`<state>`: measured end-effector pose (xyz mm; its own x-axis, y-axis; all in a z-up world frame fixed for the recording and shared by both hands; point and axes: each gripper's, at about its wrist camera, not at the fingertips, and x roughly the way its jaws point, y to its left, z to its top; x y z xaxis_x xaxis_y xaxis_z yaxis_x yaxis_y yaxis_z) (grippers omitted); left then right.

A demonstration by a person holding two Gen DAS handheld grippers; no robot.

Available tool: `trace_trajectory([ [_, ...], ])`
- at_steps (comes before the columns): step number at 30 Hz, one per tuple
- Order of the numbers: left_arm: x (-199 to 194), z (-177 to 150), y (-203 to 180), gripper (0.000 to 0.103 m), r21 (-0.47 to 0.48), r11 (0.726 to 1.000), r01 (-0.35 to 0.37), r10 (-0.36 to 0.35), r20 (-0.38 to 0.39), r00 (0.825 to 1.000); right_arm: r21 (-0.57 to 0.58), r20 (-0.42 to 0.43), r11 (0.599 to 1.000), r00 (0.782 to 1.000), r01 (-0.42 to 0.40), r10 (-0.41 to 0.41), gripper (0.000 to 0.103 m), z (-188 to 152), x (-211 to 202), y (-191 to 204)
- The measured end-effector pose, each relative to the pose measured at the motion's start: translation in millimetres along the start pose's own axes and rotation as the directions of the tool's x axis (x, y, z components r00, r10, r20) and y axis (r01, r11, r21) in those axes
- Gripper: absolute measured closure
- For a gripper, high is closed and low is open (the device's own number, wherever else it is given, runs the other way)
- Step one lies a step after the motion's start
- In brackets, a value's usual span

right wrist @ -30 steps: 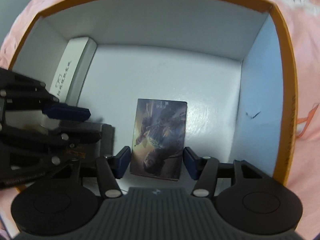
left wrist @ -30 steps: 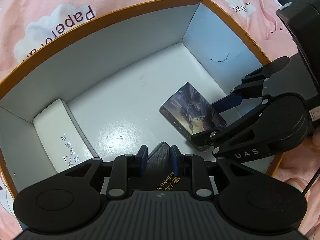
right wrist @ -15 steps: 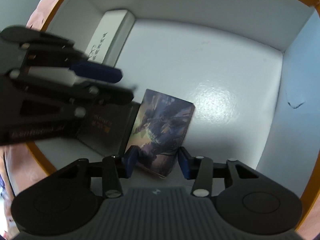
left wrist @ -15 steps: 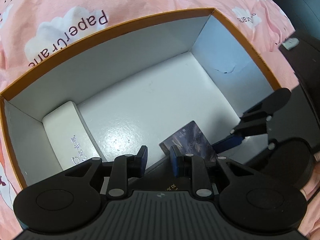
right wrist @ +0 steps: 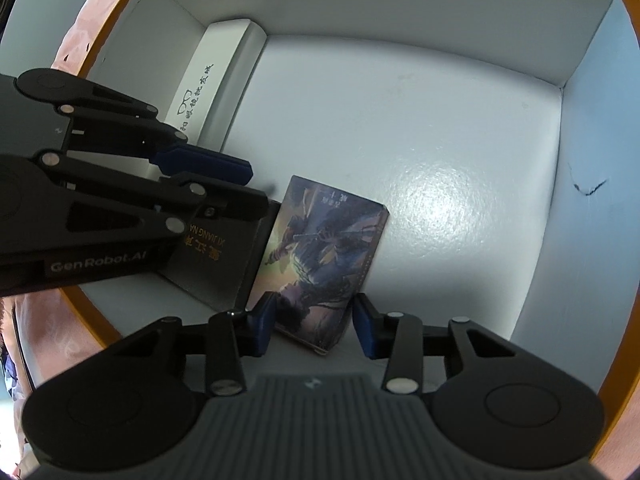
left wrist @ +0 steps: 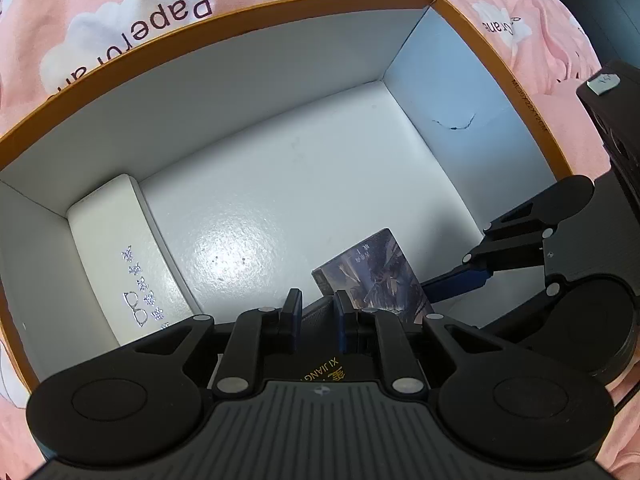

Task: Organize objects
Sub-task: 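Move both grippers back to the pile of items beside the orange box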

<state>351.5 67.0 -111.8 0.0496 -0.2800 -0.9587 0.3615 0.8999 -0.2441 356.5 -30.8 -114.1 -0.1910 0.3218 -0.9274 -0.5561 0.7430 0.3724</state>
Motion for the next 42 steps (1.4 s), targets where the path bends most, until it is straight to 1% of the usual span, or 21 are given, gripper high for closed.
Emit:
trace_trajectory([
  [3, -3.7, -6.8, -2.0, 0.084, -0.008, 1.0, -0.01, 0.011, 0.044, 0.999, 0.005, 0.029, 1.0, 0.999, 0.018, -0.018, 0.058, -3.2, -8.1, 2.9],
  [5, -12.3, -18.2, -7.8, 0.084, -0.012, 1.0, -0.028, 0.029, 0.109, 0.994, -0.003, 0.074, 0.999, 0.997, 0.039, -0.039, 0.058, -8.2, -19.4, 7.2],
  [7, -30.4, -27.2, -14.3, 0.084, -0.01, 0.999, -0.048, 0.049, 0.183, 0.982, -0.014, 0.141, 0.997, 0.987, 0.075, -0.072, 0.058, -15.6, -34.9, 13.6],
  [10, -62.3, -42.4, -36.6, 0.084, 0.003, 0.996, -0.093, 0.088, 0.289, 0.953, -0.04, 0.26, 0.99, 0.958, 0.135, -0.121, 0.057, -35.2, -62.6, 28.0],
  [11, -74.7, -50.6, -46.0, 0.084, 0.004, 0.995, -0.101, 0.095, 0.316, 0.944, -0.046, 0.297, 0.988, 0.946, 0.146, -0.126, 0.056, -43.7, -71.7, 33.0],
  [12, -83.6, -60.9, -52.8, 0.084, 0.003, 0.995, -0.095, 0.089, 0.338, 0.937, -0.049, 0.333, 0.988, 0.934, 0.15, -0.125, 0.056, -53.1, -80.7, 37.6],
  [15, -112.5, -88.7, -73.7, 0.084, -0.007, 0.998, -0.063, 0.061, 0.377, 0.924, -0.045, 0.414, 0.991, 0.905, 0.125, -0.095, 0.056, -75.5, -103.0, 43.2],
  [17, -121.1, -108.7, -87.2, 0.084, -0.024, 0.998, -0.057, 0.062, 0.401, 0.914, -0.042, 0.448, 0.995, 0.892, 0.089, -0.061, 0.056, -95.7, -110.8, 48.9],
  [18, -119.4, -118.9, -92.0, 0.084, -0.033, 0.998, -0.048, 0.058, 0.413, 0.909, -0.041, 0.462, 0.997, 0.886, 0.07, -0.043, 0.056, -106.5, -115.8, 51.4],
  [20, -126.7, -142.8, -97.1, 0.084, -0.06, 0.998, -0.018, 0.042, 0.427, 0.903, -0.041, 0.482, 0.998, 0.876, 0.04, -0.015, 0.056, -129.9, -104.9, 59.5],
  [22, -129.7, -165.0, -100.5, 0.084, -0.094, 0.996, 0.002, 0.039, 0.434, 0.9, -0.037, 0.485, 0.999, 0.875, 0.006, 0.013, 0.057, -144.9, -102.9, 64.2],
  [23, -129.7, -175.8, -101.2, 0.084, -0.116, 0.993, 0.001, 0.05, 0.438, 0.898, -0.039, 0.481, 0.999, 0.876, -0.01, 0.027, 0.057, -149.4, -99.2, 69.5],
  [26, -127.3, -202.9, -106.6, 0.084, -0.159, 0.987, -0.027, 0.096, 0.45, 0.888, -0.048, 0.466, 0.998, 0.883, -0.033, 0.052, 0.057, -170.1, -91.5, 81.1],
  [27, -125.6, -210.2, -108.1, 0.084, -0.172, 0.985, -0.025, 0.101, 0.451, 0.887, -0.051, 0.457, 0.998, 0.887, -0.043, 0.061, 0.057, -176.7, -85.3, 82.9],
  [30, -118.6, -229.1, -110.8, 0.084, -0.197, 0.98, 0.018, 0.071, 0.435, 0.898, -0.069, 0.423, 0.995, 0.901, -0.071, 0.093, 0.057, -197.5, -77.6, 96.1],
  [32, -113.1, -239.7, -113.5, 0.084, -0.208, 0.978, 0.023, 0.069, 0.426, 0.902, -0.081, 0.415, 0.994, 0.904, -0.078, 0.105, 0.057, -214.3, -77.6, 104.4],
  [35, -107.5, -256.1, -119.8, 0.084, -0.212, 0.977, 0.035, 0.057, 0.415, 0.908, -0.095, 0.409, 0.992, 0.906, -0.077, 0.11, 0.057, -229.0, -73.5, 111.4],
  [39, -104.4, -278.6, -131.5, 0.083, -0.182, 0.981, 0.07, 0.015, 0.426, 0.905, -0.09, 0.4, 0.992, 0.909, -0.086, 0.115, 0.055, -245.4, -64.1, 114.7],
  [40, -103.2, -283.6, -134.3, 0.08, -0.173, 0.981, 0.087, -0.004, 0.43, 0.903, -0.086, 0.396, 0.992, 0.911, -0.091, 0.118, 0.05, -248.8, -61.0, 114.4],
  [41, -101.8, -288.3, -136.9, 0.078, -0.161, 0.981, 0.104, -0.024, 0.435, 0.9, -0.081, 0.392, 0.992, 0.912, -0.095, 0.119, 0.047, -252.9, -58.3, 113.9],
  [42, -99.3, -291.6, -139.8, 0.078, -0.156, 0.982, 0.109, -0.031, 0.432, 0.901, -0.074, 0.388, 0.993, 0.914, -0.095, 0.116, 0.046, -256.3, -55.1, 113.2],
])
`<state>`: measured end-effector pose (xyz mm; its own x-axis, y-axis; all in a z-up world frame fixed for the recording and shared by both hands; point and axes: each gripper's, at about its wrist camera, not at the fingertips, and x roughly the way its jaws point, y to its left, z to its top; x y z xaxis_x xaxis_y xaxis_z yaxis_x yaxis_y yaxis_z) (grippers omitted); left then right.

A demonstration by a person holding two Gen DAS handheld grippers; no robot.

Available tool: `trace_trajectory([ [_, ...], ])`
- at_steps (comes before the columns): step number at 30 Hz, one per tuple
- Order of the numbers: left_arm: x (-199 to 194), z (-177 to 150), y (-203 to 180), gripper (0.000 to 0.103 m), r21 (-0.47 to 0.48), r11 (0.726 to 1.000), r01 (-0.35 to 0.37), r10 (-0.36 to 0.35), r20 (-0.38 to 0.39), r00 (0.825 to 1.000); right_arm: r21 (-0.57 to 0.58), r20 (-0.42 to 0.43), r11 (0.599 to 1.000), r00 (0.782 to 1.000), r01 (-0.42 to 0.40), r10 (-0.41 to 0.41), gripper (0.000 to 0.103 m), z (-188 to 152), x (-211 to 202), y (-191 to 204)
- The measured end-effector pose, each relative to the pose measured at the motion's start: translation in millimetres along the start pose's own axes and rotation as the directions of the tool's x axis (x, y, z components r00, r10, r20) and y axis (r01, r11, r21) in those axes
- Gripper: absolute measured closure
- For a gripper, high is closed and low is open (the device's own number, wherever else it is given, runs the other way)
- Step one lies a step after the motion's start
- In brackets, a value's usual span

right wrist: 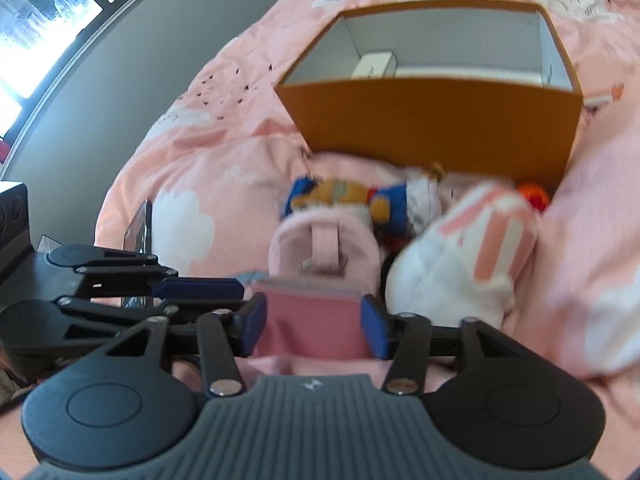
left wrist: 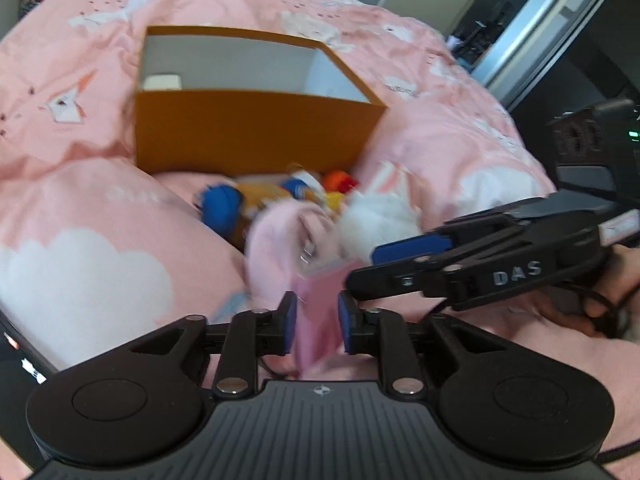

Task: Organize objects
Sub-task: 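Move both grippers back to the pile of items beside the orange box, then grasp the pink card wallet with the left gripper and lift it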

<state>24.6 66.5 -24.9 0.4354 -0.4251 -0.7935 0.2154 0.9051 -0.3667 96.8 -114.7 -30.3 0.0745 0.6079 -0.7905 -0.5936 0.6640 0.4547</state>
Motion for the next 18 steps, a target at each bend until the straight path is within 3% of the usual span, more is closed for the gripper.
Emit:
trace_trajectory([
  [5, 13.5, -11.7, -1.5, 0.069, -0.004, 0.999, -0.04, 0.04, 0.005, 0.999, 0.021, -0.032, 0.999, 0.999, 0.043, -0.043, 0.047, -15.3, 17.7, -7.8],
  [9, 23.3, -17.7, -4.8, 0.066, 0.016, 0.998, -0.055, 0.055, 0.016, 0.998, 0.033, -0.034, 0.997, 0.997, 0.067, -0.066, 0.062, -21.8, 25.9, -16.2],
  [16, 38.5, -16.6, -11.8, 0.061, 0.065, 0.993, -0.101, 0.1, 0.015, 0.995, 0.061, -0.018, 0.998, 1.0, 0.021, -0.02, 0.073, -22.2, 33.5, -27.5],
  [18, 40.2, -17.0, -14.6, 0.064, 0.077, 0.99, -0.116, 0.115, 0.02, 0.993, 0.07, -0.019, 0.997, 1.0, 0.018, -0.017, 0.073, -22.0, 33.8, -28.8],
])
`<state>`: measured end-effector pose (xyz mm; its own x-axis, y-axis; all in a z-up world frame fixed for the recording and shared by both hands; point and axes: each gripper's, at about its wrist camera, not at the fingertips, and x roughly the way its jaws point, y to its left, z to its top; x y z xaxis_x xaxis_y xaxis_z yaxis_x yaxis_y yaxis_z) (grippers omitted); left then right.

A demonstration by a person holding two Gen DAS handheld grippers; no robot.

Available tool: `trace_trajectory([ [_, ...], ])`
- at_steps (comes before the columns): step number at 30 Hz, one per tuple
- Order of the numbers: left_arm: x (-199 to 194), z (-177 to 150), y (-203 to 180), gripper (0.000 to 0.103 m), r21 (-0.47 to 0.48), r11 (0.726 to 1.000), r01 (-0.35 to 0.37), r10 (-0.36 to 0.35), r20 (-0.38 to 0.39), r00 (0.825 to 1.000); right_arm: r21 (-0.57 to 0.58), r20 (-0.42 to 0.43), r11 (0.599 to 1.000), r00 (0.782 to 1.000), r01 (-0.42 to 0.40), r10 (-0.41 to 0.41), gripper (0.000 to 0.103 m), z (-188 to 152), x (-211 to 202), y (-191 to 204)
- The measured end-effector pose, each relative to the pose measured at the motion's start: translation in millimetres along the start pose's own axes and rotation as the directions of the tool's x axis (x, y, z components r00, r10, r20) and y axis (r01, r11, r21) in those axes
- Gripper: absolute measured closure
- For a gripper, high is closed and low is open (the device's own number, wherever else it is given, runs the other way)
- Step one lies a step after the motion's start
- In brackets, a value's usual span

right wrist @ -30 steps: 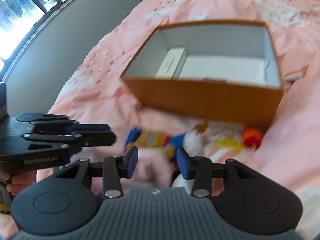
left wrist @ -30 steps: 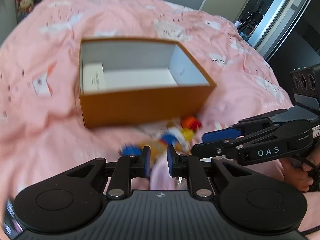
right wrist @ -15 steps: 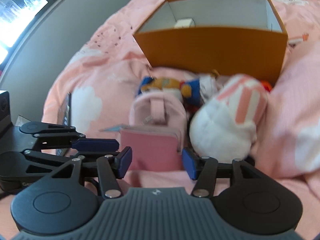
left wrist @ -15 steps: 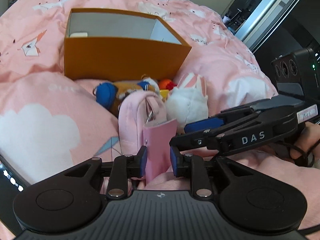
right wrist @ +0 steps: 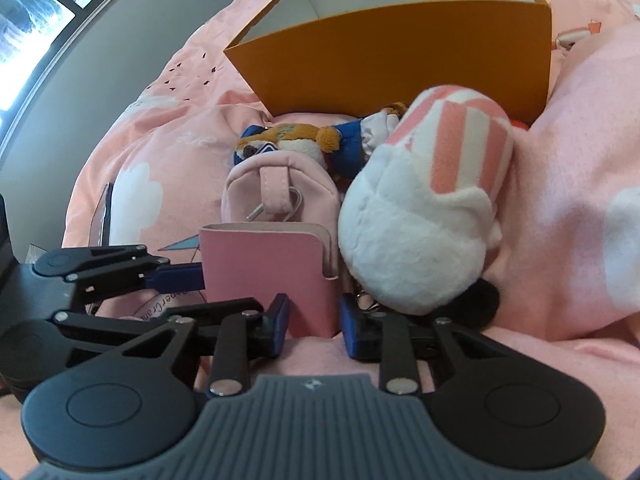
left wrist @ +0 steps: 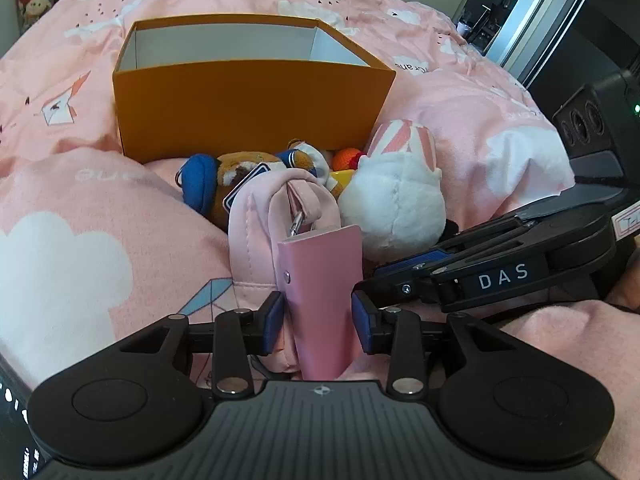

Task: Organize objects
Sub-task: 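Grasp the pink card wallet with the left gripper and lift it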

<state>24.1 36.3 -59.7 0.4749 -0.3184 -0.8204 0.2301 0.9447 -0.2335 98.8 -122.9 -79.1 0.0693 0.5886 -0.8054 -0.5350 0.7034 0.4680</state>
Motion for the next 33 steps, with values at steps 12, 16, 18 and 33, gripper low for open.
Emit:
trace_trajectory([
  [12, -46.3, -6.5, -1.4, 0.08, -0.019, 0.999, -0.037, 0.039, 0.137, 0.99, -0.074, 0.067, 0.996, 0.997, 0.042, -0.037, 0.071, -0.3, -21.4, 17.4],
  [16, -65.6, -5.0, 8.1, 0.081, -0.092, 0.995, -0.03, 0.045, 0.167, 0.985, -0.101, 0.081, 0.994, 0.996, 0.05, -0.042, 0.071, 4.2, -21.6, 24.4],
  [18, -73.2, -3.9, 16.9, 0.082, -0.141, 0.99, -0.023, 0.048, 0.173, 0.984, -0.1, 0.083, 0.993, 0.995, 0.062, -0.054, 0.071, 7.1, -19.7, 25.7],
  [33, -41.4, -7.8, 43.3, 0.073, -0.313, 0.949, 0.044, -0.015, 0.094, 0.995, -0.144, 0.105, 0.976, 0.984, 0.161, -0.146, 0.073, 22.6, -3.5, 32.7],
])
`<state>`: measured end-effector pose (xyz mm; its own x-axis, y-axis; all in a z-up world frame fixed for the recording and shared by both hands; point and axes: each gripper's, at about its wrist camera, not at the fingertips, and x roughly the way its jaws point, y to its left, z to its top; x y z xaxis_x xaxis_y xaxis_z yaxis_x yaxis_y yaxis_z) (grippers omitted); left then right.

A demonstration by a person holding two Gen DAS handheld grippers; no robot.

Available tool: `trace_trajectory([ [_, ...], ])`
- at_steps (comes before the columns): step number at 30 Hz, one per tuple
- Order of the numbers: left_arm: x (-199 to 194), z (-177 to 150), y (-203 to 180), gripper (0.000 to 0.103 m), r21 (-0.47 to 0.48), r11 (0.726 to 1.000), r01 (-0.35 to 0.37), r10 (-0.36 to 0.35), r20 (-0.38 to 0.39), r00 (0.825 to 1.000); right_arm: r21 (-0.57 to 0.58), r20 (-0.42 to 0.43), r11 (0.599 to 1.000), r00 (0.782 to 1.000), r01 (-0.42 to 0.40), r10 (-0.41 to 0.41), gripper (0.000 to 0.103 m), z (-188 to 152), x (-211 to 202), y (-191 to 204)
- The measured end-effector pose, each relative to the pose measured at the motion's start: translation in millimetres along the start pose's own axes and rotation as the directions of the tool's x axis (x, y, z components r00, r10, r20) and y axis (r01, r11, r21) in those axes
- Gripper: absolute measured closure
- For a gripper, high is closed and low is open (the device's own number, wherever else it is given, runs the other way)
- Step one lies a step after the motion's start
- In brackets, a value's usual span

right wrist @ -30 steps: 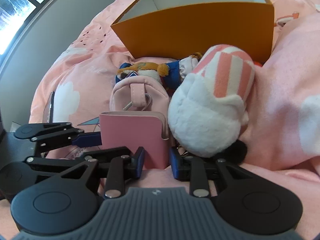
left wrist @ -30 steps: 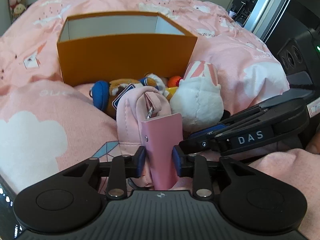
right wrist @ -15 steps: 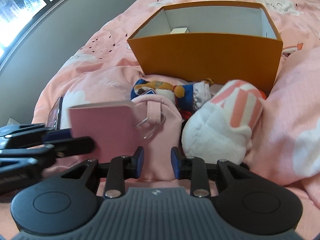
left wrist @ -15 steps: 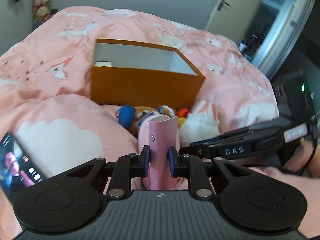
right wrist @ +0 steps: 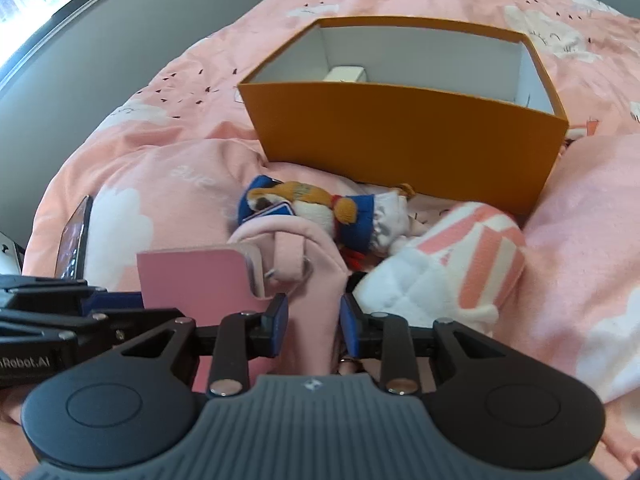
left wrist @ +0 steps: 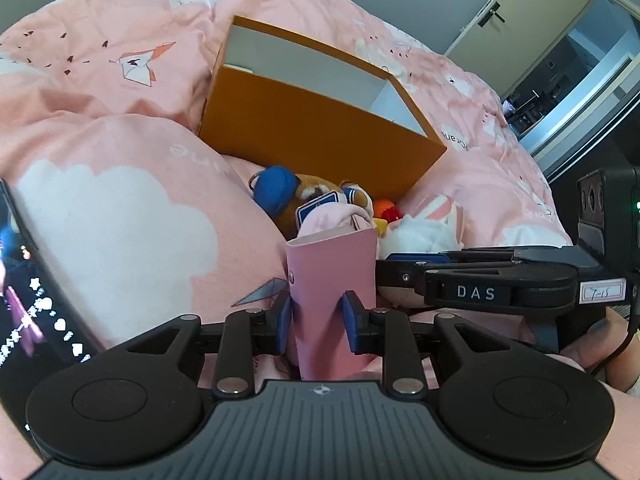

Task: Organize objects
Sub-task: 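Grasp the pink card wallet with the left gripper and lift it, then grasp the pink backpack by its top loop with the right gripper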

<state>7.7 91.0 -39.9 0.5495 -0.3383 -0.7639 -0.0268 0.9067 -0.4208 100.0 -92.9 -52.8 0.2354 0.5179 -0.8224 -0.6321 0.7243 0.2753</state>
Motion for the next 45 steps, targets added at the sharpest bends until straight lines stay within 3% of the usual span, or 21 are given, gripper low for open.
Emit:
trace_trajectory([
  [4, 2.6, -1.9, -5.1, 0.072, 0.014, 1.0, 0.01, -0.011, 0.028, 1.0, 0.01, -0.004, 1.0, 1.0, -0.004, 0.004, 0.077, 0.2, 2.7, -3.5],
  [11, 21.7, -3.2, -21.6, 0.063, 0.086, 0.996, -0.015, 0.016, -0.01, 1.0, 0.016, -0.014, 1.0, 1.0, 0.001, -0.001, 0.078, 0.0, 5.2, -4.4],
  [17, 14.9, -6.0, -23.5, 0.074, 0.102, 0.995, -0.007, 0.005, 0.02, 1.0, 0.014, -0.014, 1.0, 1.0, 0.007, -0.007, 0.077, -0.3, 4.0, -3.1],
  [24, -13.4, -3.4, -26.3, 0.08, 0.128, 0.991, -0.032, 0.017, 0.111, 0.994, -0.029, 0.002, 1.0, 1.0, 0.01, -0.01, 0.068, 2.5, -1.4, 6.2],
  [29, -30.1, 4.4, -18.8, 0.081, 0.076, 0.996, -0.048, 0.039, 0.116, 0.993, -0.035, 0.004, 0.999, 1.0, 0.008, -0.008, 0.059, 7.8, -0.4, 10.0],
  [35, -52.9, 10.7, -17.5, 0.083, 0.082, 0.98, -0.184, 0.169, 0.164, 0.972, -0.088, 0.007, 0.996, 1.0, -0.019, 0.02, 0.056, 12.5, -4.5, 29.7],
  [42, -39.6, 9.5, -7.5, 0.084, 0.069, 0.98, -0.186, 0.175, 0.139, 0.975, -0.159, -0.036, 0.987, 0.999, 0.015, -0.021, 0.027, 10.3, 10.9, 57.3],
  [45, -32.6, 7.7, -4.9, 0.084, 0.067, 0.979, -0.191, 0.18, 0.139, 0.974, -0.19, -0.069, 0.981, 0.996, 0.039, -0.053, 0.024, 6.8, 20.5, 65.4],
])
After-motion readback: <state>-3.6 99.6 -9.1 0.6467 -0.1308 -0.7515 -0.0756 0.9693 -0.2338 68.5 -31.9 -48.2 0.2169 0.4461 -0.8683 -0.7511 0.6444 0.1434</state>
